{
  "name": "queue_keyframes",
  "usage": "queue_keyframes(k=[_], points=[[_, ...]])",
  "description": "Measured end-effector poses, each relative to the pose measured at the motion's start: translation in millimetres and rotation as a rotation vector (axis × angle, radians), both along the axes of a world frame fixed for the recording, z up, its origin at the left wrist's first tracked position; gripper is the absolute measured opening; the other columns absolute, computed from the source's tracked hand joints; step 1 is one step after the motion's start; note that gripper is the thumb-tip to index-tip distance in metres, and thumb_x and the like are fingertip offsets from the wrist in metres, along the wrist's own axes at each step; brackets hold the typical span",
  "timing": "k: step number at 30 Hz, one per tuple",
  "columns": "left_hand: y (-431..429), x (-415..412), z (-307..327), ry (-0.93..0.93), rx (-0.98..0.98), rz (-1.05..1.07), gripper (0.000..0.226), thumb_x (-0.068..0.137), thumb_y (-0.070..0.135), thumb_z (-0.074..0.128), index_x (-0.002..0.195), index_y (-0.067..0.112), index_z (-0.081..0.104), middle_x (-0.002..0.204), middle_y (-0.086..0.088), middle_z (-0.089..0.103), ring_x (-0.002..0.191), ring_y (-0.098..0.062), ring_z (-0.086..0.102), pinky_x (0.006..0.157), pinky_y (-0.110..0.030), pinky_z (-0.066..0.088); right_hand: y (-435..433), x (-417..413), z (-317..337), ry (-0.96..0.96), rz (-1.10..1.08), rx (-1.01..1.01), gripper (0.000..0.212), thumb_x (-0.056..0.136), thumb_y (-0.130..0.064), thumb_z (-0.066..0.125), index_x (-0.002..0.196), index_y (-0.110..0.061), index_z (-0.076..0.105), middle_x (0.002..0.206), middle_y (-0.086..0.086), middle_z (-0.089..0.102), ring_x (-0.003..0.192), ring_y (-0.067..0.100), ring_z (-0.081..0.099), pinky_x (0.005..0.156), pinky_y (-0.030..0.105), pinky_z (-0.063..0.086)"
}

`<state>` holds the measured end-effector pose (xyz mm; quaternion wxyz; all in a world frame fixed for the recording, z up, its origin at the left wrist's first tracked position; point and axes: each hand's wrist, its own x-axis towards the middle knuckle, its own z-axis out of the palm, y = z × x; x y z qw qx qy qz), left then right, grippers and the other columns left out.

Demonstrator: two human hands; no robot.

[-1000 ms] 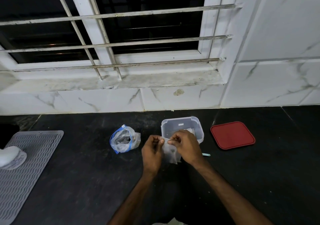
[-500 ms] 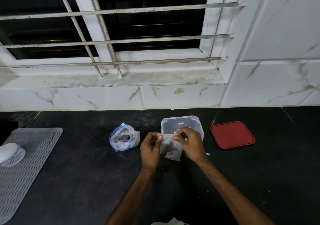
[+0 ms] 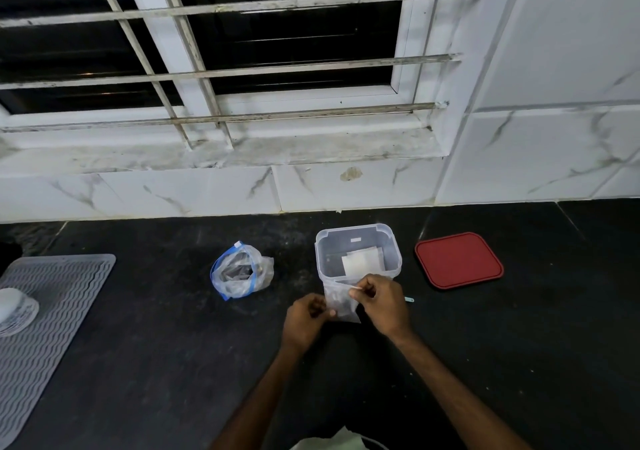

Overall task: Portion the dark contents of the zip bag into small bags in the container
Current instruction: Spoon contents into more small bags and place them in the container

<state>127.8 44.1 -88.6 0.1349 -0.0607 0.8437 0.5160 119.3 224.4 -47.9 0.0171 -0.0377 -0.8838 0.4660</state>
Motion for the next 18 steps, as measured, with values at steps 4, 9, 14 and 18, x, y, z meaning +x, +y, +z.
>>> queue_keyframes(k=[4,9,14,18], points=[[1.7,2.6,-12.4,-0.039,-0.204,-0.038,0.010,0.086,0.028,0.071,0.089,0.032,0.063,0.090,0.012,0.068,0.086,0.001,0.063,0.086,-0.030,0.055,4.6,7.8,-8.3,-0.054,0.073,0.246,0.002,0.084,-0.020,0.070,0.086,-0.021,0.070,0.084,-0.007,0.072,0.079,0.009,0.066,0.074,0.031,0.055],[-0.9,0.1,-13.8,-0.033,-0.192,-0.031,0.023,0.083,0.026,0.073,0.099,0.033,0.058,0.100,0.013,0.064,0.092,-0.004,0.062,0.086,-0.029,0.054,4.9,-7.9,21.7,0.154,0.060,0.449,0.014,0.090,-0.018,0.062,0.102,-0.015,0.069,0.096,0.001,0.070,0.090,0.021,0.064,0.074,0.036,0.054],[-17.1,-1.4,-6.0,0.016,-0.116,-0.020,0.042,0.083,0.020,0.073,0.119,0.032,0.054,0.119,0.009,0.057,0.103,-0.004,0.059,0.084,-0.019,0.049,11.5,-75.7,35.5,0.001,0.116,0.547,0.010,0.089,-0.016,0.064,0.096,-0.014,0.071,0.099,0.003,0.072,0.096,0.021,0.065,0.071,0.024,0.042],[-30.4,-8.7,5.5,0.098,-0.095,0.066,0.037,0.087,0.022,0.070,0.119,0.031,0.053,0.122,0.008,0.058,0.104,-0.005,0.061,0.089,-0.023,0.051,10.4,-104.5,18.1,-0.275,0.259,0.848,0.053,0.083,-0.038,0.072,0.125,-0.010,0.057,0.129,0.009,0.058,0.123,0.025,0.052,0.097,0.033,0.044]])
